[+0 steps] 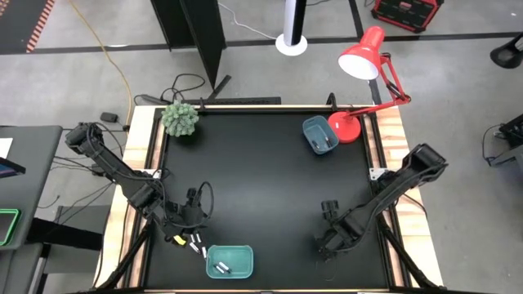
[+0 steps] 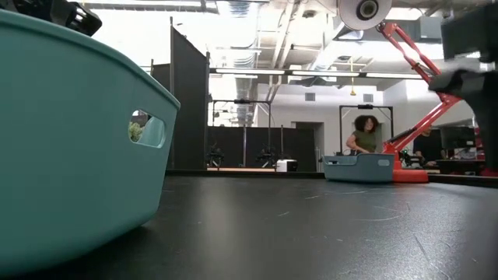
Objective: Sort batteries
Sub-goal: Put the black battery into the blue bin
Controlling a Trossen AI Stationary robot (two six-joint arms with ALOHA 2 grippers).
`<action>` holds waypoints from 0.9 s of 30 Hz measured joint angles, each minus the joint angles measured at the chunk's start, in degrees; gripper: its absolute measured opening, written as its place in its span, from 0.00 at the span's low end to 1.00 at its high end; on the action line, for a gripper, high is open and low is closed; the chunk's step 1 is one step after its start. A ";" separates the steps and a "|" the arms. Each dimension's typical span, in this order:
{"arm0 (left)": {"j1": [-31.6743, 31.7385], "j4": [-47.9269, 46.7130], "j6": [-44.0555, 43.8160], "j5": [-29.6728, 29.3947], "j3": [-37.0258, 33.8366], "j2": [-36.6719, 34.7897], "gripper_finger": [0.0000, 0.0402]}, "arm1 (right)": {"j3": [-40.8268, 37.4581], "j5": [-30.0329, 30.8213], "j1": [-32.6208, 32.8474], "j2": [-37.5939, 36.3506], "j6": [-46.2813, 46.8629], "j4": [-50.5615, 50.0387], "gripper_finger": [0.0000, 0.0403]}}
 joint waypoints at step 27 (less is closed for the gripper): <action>0.00 0.03 -1.18 -0.35 0.00 0.00 0.32 | 3.33 -3.27 18.98 6.44 21.27 12.57 0.53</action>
